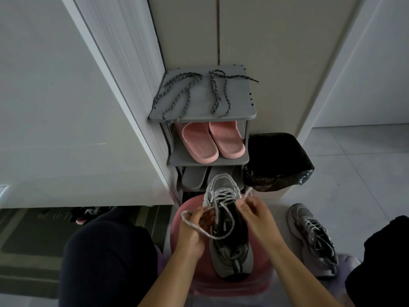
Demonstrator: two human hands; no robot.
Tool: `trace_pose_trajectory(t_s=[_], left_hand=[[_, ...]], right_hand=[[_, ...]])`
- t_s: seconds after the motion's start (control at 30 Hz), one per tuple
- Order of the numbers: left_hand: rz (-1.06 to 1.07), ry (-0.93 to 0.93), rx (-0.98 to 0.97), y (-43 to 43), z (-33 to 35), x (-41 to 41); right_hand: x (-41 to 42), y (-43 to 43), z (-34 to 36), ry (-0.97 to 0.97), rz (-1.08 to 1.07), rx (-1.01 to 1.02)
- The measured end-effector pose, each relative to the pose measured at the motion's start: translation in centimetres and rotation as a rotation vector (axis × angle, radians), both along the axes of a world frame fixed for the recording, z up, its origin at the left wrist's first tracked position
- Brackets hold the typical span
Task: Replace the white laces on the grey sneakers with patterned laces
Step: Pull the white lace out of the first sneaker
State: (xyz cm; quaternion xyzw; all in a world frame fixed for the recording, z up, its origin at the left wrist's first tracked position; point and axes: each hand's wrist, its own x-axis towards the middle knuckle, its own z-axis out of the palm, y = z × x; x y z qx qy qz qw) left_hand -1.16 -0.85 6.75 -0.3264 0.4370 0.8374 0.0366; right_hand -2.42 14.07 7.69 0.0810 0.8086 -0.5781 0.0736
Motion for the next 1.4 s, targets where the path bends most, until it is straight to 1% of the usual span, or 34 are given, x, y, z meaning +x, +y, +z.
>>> trace_pose_trajectory(t_s=[0.03, 0.1, 0.2, 0.23, 0.3, 0.4, 0.43, 0.47, 0.57, 0.6, 0.63, 0.67, 0.7, 0.77, 0.8, 0.87, 0.93, 1.0, 1.13, 1.3, 1.4], left_hand=[[0.011, -0.007, 0.010, 0.1, 0.1, -0.1], [0.073, -0.021, 0.048, 0.0, 0.2, -0.4], [0.209, -0.018, 0.197, -1.0, -0.5, -1.3], [0.226, -0.012, 0.235, -1.4, -0.7, -1.6], [0.241, -0.028, 0.248, -2.3, -0.9, -2.2], [0.342, -0.081, 0.207, -4.3, 0.2, -2.9], [0.317, -0.104, 0.135, -5.0, 0.8, -3.0], [0.255, -0.151, 0.018, -5.5, 0.9, -3.2], [-0.140, -0.323, -0.491, -5.8, 0.3, -3.1], [-0.276, -0.338, -0.669, -5.5, 0.0, -2.7], [-0.377, -0.303, -0.815, -5.1, -0.4, -2.3], [-0.420, -0.237, -0.914, -4.6, -0.7, -2.0], [-0.426, -0.175, -0.942, -4.1, -0.4, -1.7], [-0.360, -0.035, -0.814, -2.8, 0.5, -1.2], [-0.336, 0.036, -0.785, -2.2, 1.0, -1.3], [-0.434, 0.144, -0.901, -1.2, 1.7, -1.8], [-0.528, 0.154, -0.932, -0.3, 1.6, -2.5], [-0.556, 0.125, -0.907, 0.3, 1.3, -3.0], [-0.574, 0.129, -0.827, 1.1, 1.3, -3.2], [-0.547, 0.219, -0.920, 1.1, 1.4, -2.8], [-0.511, 0.226, -0.878, 0.7, 1.3, -2.2]], right_hand=[[0.2, -0.3, 0.0, 0.017, 0.036, 0.031], [0.4, -0.7, -0.3, 0.013, 0.032, 0.082], [0.4, -0.4, -0.4, 0.004, 0.021, 0.120], [0.4, -0.4, -0.3, 0.002, 0.028, 0.141], [0.5, -0.2, -0.2, 0.030, 0.046, 0.217], [0.4, 0.7, -0.1, 0.081, 0.048, 0.319], [0.3, 1.0, -0.1, 0.091, 0.051, 0.317], [0.3, 1.2, 0.0, 0.098, 0.063, 0.306], [0.4, 1.3, -0.2, 0.155, 0.134, 0.344], [0.5, 1.4, -0.2, 0.184, 0.144, 0.362], [0.5, 1.5, -0.2, 0.201, 0.142, 0.362], [0.5, 1.8, -0.2, 0.204, 0.141, 0.347], [0.5, 2.1, -0.2, 0.198, 0.142, 0.318], [0.5, 2.4, -0.1, 0.143, 0.147, 0.235], [0.4, 2.3, 0.0, 0.093, 0.142, 0.173], [-0.1, 1.8, 0.1, -0.015, 0.088, 0.049], [-0.9, 1.3, 0.0, -0.100, 0.006, 0.002], [-1.5, 1.1, -0.3, -0.127, -0.025, 0.018], [-1.9, 0.7, -0.9, -0.121, -0.034, 0.040], [-1.7, 0.3, -0.7, -0.125, -0.088, 0.029], [-1.3, 0.1, -0.5, -0.075, -0.123, 0.052]])
